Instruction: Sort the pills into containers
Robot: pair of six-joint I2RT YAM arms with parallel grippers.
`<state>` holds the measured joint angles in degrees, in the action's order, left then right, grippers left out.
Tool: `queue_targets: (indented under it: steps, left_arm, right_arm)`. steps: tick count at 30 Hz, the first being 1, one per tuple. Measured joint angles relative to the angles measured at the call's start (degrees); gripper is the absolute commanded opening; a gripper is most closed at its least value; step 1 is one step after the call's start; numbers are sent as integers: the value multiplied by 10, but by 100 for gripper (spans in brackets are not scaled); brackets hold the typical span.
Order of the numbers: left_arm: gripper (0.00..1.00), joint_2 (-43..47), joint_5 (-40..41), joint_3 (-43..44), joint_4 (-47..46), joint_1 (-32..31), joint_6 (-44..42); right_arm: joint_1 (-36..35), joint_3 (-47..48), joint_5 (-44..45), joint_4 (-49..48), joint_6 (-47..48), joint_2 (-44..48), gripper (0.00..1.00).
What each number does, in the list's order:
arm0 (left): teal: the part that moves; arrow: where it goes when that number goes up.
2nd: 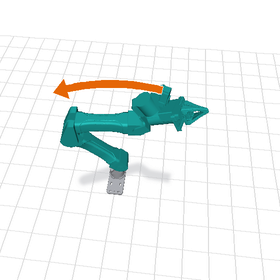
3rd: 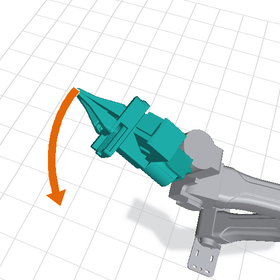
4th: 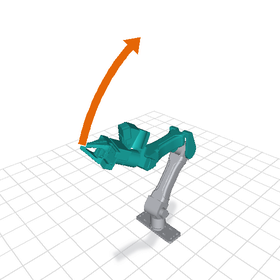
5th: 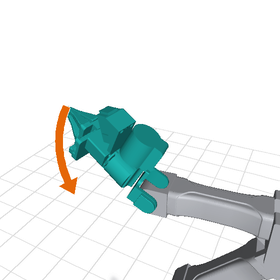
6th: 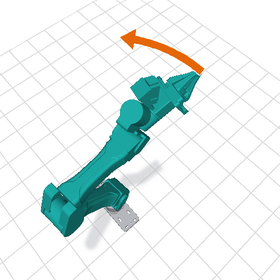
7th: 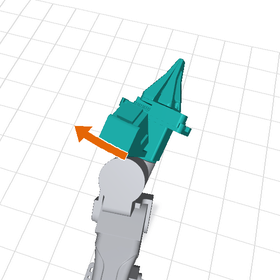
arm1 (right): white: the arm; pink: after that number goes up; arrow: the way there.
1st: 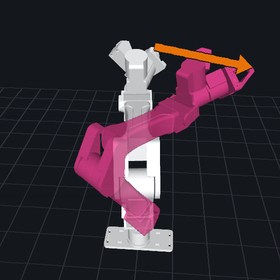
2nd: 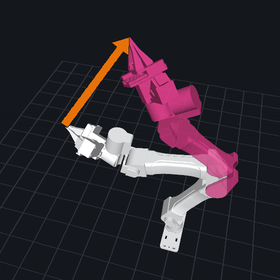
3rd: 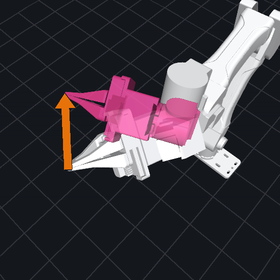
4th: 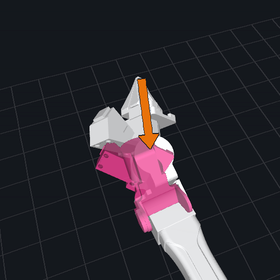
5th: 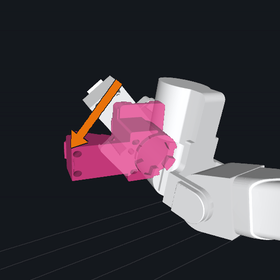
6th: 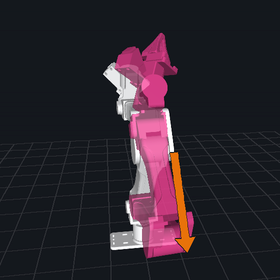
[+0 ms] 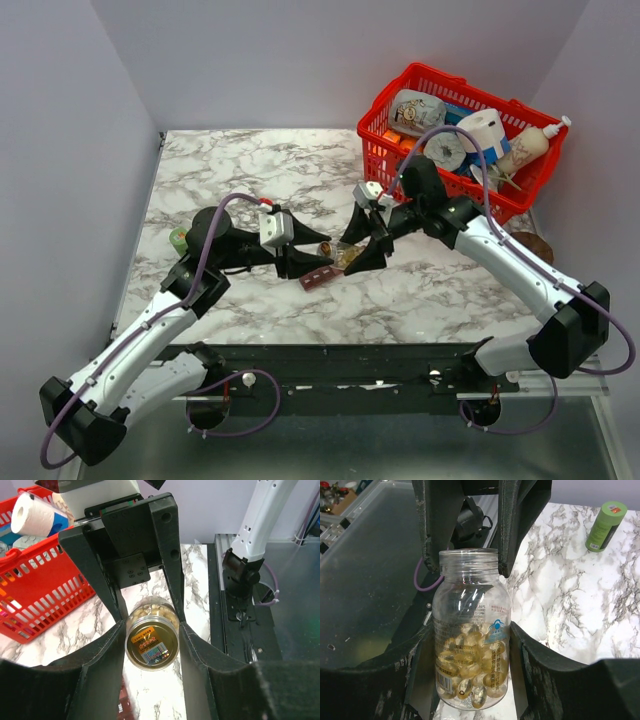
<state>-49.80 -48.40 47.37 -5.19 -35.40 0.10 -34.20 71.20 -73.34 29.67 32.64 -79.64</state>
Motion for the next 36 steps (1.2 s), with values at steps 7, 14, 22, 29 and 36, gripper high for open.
queue_targets:
  steps: [7, 14, 22, 29, 36]
  left_arm:
    - [0, -3, 25, 13, 30, 0, 18]
    - [0, -75, 66, 86, 96, 5, 150]
    - [6, -189, 88, 169, 184, 24, 309]
    - [55, -202, 171, 206, 268, 23, 351]
    - [83, -192, 209, 209, 287, 20, 351]
  right_arm:
    - [0, 0, 15, -14, -21, -3, 15]
    - [2, -3, 87, -17, -21, 8, 15]
    - [7, -16, 194, 0, -24, 14, 15]
    - [-3, -28, 258, -40, -34, 14, 15]
    - [-4, -28, 265, -79, -52, 16, 15]
